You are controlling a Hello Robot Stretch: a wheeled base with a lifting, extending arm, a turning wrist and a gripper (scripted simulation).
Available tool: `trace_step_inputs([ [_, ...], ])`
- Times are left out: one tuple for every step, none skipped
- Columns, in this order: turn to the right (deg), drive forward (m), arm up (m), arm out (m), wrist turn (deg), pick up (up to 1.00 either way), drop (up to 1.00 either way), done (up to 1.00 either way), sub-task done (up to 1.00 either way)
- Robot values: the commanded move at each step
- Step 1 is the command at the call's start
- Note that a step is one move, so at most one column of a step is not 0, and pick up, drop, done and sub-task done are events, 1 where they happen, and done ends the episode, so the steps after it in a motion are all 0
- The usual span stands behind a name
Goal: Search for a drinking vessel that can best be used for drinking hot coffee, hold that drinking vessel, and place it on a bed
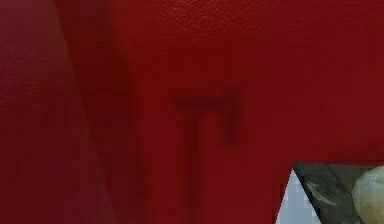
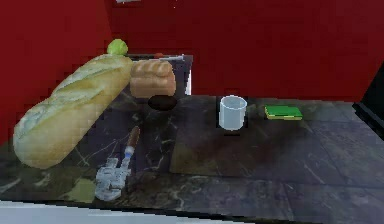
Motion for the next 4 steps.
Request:
trace_step_inputs([
  [12.0, 0.00, 0.00, 0.00, 0.0, 0.00, 0.00, 0.00, 0.00],
  [0.0, 0.00, 0.50, 0.00, 0.0, 0.00, 0.00, 0.00, 0.00],
  [0.0, 0.00, 0.38, 0.00, 0.0, 0.00, 0.00, 0.00, 0.00],
  [0.0, 0.00, 0.00, 0.34, 0.0, 0.00, 0.00, 0.00, 0.00],
])
